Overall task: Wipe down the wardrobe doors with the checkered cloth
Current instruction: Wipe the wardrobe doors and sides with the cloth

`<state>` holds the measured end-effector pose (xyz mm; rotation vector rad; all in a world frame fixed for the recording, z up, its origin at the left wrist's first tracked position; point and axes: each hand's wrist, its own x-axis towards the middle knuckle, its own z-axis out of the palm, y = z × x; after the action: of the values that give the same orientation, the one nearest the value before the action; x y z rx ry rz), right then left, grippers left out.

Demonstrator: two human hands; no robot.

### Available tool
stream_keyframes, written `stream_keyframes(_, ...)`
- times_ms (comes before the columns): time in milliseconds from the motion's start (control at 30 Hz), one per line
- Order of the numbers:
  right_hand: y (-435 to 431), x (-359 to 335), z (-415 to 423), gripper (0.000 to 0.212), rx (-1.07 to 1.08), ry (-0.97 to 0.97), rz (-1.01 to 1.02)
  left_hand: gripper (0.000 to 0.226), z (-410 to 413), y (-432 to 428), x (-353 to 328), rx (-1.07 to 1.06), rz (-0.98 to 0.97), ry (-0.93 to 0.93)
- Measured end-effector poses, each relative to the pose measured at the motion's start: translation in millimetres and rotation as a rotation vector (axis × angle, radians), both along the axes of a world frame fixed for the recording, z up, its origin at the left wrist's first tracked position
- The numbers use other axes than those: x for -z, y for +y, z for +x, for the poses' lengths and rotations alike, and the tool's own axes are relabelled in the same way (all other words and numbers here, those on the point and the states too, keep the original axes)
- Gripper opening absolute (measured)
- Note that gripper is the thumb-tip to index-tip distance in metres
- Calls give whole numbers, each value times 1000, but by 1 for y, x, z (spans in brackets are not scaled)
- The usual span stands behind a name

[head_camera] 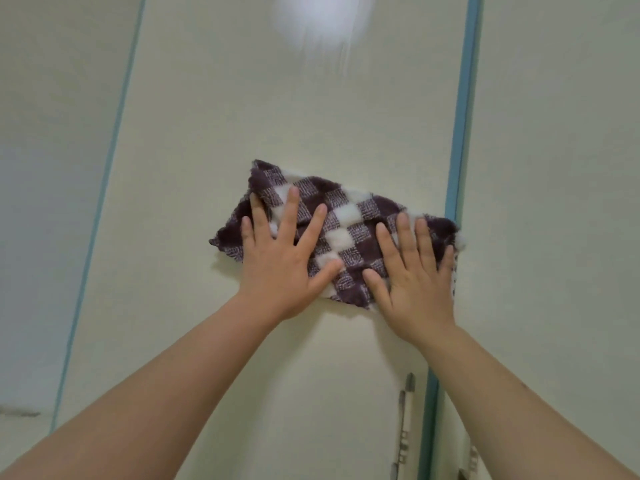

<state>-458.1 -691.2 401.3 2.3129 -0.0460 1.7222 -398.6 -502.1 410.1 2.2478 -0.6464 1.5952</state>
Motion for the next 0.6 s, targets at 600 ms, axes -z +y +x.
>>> stream_keyframes(600, 25, -59, -23, 24, -112, -381, 7, 33, -28, -14, -62, 315, -154, -173)
